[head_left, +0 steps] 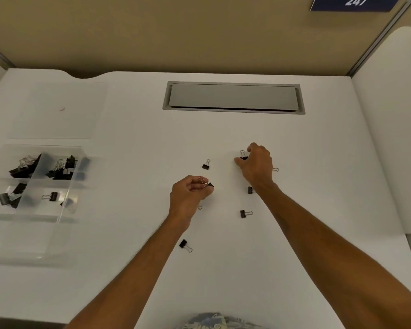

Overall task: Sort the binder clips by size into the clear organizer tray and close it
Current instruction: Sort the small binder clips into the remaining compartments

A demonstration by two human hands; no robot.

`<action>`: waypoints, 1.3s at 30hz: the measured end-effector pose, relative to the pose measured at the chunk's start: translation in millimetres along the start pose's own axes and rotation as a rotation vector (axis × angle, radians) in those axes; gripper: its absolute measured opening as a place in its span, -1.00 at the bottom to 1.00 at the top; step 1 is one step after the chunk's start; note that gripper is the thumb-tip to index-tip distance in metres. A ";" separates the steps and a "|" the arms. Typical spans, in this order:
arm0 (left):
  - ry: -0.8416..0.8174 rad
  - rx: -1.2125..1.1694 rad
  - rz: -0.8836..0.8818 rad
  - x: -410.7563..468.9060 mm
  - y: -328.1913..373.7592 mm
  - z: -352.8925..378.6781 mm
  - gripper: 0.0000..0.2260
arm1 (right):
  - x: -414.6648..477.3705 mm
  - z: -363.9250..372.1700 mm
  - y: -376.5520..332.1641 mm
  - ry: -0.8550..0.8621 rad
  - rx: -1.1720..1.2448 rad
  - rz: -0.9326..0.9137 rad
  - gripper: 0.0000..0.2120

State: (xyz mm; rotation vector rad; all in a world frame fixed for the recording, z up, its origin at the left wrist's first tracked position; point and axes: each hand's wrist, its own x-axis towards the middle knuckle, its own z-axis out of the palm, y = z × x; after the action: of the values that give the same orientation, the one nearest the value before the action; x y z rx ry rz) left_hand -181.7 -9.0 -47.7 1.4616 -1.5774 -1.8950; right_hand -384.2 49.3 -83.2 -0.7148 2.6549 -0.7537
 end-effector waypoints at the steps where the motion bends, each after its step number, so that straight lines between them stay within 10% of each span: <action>1: 0.000 -0.006 -0.002 -0.4 -0.4 -1.2 -0.81 | -0.1 0.8 -0.1 0.005 -0.002 -0.002 -0.66; 39: 0.160 -0.333 0.071 -66.2 -9.3 -170.1 -0.85 | -171.6 33.5 -122.8 -0.396 0.890 -0.024 -0.89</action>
State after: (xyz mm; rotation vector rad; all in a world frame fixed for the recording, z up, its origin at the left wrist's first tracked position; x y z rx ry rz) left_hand -10.4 -55.1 -4.0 1.3544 -1.1609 -1.8414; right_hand -180.8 36.1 -19.2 -0.5491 1.6952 -1.4621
